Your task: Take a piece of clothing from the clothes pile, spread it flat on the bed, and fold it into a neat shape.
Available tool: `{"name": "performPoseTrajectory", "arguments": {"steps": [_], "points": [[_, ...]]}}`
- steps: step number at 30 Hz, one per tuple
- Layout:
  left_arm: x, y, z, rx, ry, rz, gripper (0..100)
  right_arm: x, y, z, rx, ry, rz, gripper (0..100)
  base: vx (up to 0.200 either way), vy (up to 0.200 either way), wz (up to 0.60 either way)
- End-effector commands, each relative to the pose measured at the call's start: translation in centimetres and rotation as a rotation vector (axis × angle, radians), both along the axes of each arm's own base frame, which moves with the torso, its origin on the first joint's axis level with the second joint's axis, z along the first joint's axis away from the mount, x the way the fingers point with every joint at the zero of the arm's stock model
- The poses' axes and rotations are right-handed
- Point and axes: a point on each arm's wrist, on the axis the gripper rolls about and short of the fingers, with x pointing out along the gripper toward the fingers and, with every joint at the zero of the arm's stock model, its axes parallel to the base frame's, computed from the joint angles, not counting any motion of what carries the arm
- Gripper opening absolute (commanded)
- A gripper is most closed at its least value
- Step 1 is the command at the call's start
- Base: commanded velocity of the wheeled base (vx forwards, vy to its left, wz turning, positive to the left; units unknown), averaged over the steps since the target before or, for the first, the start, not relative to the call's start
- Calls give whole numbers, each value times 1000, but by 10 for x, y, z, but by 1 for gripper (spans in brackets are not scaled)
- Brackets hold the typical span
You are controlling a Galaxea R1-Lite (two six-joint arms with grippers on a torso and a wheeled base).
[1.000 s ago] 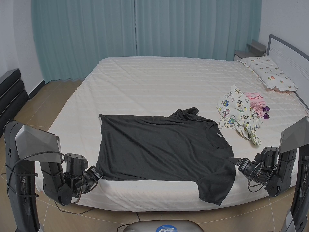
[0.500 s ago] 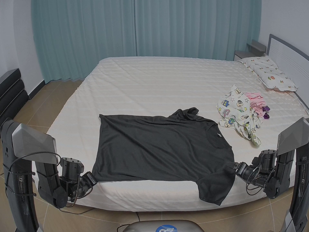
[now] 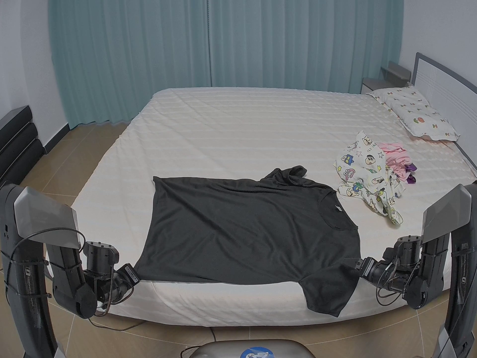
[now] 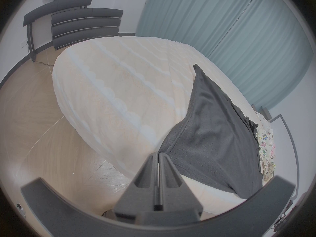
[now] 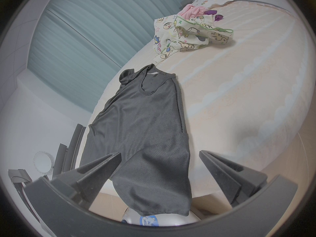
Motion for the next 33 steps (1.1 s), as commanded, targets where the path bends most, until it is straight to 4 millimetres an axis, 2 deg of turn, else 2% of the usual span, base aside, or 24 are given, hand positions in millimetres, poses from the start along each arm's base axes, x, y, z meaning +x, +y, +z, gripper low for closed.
{"name": "performPoseTrajectory", "arguments": {"steps": [1, 4, 7, 8, 10, 15, 20, 25, 31, 33], "points": [[2, 1, -1, -5, -4, 6, 0, 9, 1, -4, 5, -18, 3, 100, 0, 0, 0], [2, 1, -1, -5, -4, 6, 0, 9, 1, -4, 5, -18, 3, 100, 0, 0, 0], [3, 1, 0, -17, -13, 0, 0, 20, 5, -6, 6, -19, 14, 100, 0, 0, 0], [3, 1, 1, -23, -14, -4, 0, 24, 6, -5, 9, -27, 13, 0, 0, 0, 0], [3, 1, 1, -37, -10, -17, 0, 30, 10, -5, 13, -38, 20, 0, 0, 0, 0], [4, 4, 0, -50, -9, -17, 0, 29, 10, -4, 9, -29, 18, 0, 0, 0, 0], [5, 5, 0, -52, -12, -16, 0, 36, -10, 9, 9, -88, -30, 0, 0, 0, 0], [5, 5, 1, -53, -15, -17, 0, 38, -22, 20, 40, -138, 31, 0, 0, 0, 0], [5, 4, 0, -73, -12, -34, 0, 51, -18, 26, 54, -196, 82, 0, 0, 0, 0], [6, 4, 2, -102, -17, -42, 0, 61, -8, 28, 55, -226, 113, 0, 0, 0, 0]]}}
